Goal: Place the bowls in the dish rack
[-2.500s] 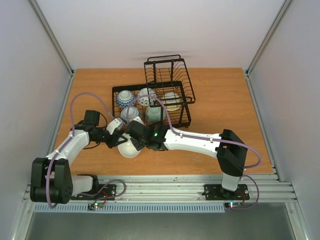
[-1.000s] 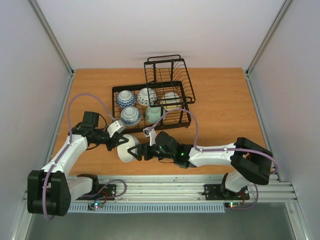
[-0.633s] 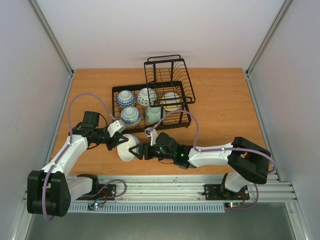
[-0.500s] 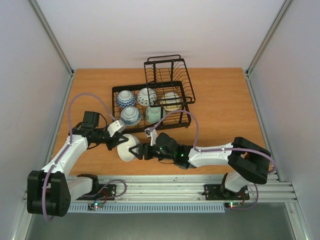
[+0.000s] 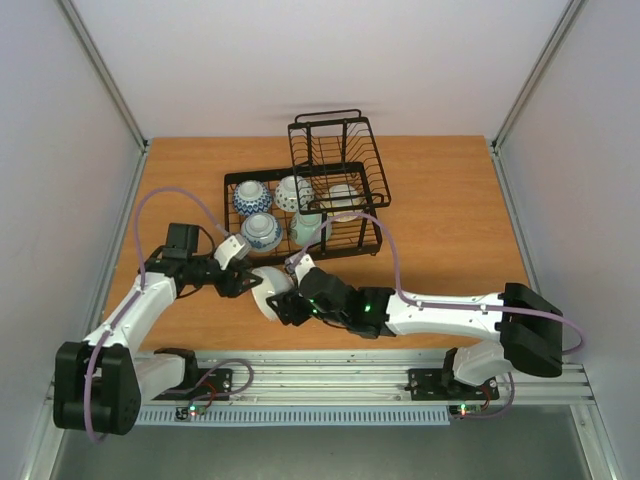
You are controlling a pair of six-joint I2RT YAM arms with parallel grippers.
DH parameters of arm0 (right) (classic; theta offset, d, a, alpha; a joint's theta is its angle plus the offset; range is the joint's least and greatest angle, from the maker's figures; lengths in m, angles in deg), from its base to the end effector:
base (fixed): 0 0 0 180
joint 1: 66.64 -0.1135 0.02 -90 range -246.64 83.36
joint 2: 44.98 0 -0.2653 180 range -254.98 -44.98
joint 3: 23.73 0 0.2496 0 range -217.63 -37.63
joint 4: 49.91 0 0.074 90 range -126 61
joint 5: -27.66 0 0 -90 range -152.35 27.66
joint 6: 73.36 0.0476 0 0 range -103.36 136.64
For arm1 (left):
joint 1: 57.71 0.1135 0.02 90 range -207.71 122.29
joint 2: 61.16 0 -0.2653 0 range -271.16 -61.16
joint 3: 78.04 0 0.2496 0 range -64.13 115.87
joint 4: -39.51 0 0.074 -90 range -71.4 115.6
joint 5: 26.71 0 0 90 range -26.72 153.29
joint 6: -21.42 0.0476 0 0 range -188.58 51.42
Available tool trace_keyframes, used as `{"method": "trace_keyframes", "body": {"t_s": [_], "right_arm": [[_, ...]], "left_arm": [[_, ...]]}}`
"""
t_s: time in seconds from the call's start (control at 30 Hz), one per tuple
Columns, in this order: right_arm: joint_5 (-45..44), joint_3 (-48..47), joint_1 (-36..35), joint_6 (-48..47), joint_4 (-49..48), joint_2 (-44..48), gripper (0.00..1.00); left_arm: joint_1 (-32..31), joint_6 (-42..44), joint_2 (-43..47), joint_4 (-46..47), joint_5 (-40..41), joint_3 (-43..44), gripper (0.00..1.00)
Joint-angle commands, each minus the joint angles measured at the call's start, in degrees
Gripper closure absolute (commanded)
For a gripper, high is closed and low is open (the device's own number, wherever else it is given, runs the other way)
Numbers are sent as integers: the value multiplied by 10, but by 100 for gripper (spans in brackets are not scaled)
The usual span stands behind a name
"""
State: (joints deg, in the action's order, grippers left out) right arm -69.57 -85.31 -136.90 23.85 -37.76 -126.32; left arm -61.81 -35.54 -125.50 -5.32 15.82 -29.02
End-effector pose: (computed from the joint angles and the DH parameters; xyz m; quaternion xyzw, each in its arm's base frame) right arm 0.1130 0.2972 0.2273 -0.4301 0.7597 0.2602 0.4124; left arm 0.1957 -0.0492 0.1946 0.3800 0.8055 -0.3177 0.3255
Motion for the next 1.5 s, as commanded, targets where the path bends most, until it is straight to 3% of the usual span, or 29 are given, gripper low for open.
{"method": "trace_keyframes", "body": {"t_s": [0.0,0.2,0.43,0.8,1.47], "right_arm": [[-108,-91,-15,-112,120,16,99],[-213,-224,-16,-199,227,-57,98],[-325,-359,-15,-296,268,-164,99],[-421,-550,12,-429,278,-328,99],[-454,-629,95,-597,116,-472,99]], "left_arm": [[9,-83,29,127,121,-28,35],[51,-148,51,198,207,-44,32],[106,-189,21,214,200,-31,31],[116,-191,1,210,188,-22,31],[118,-187,-7,208,180,-20,31]]}}
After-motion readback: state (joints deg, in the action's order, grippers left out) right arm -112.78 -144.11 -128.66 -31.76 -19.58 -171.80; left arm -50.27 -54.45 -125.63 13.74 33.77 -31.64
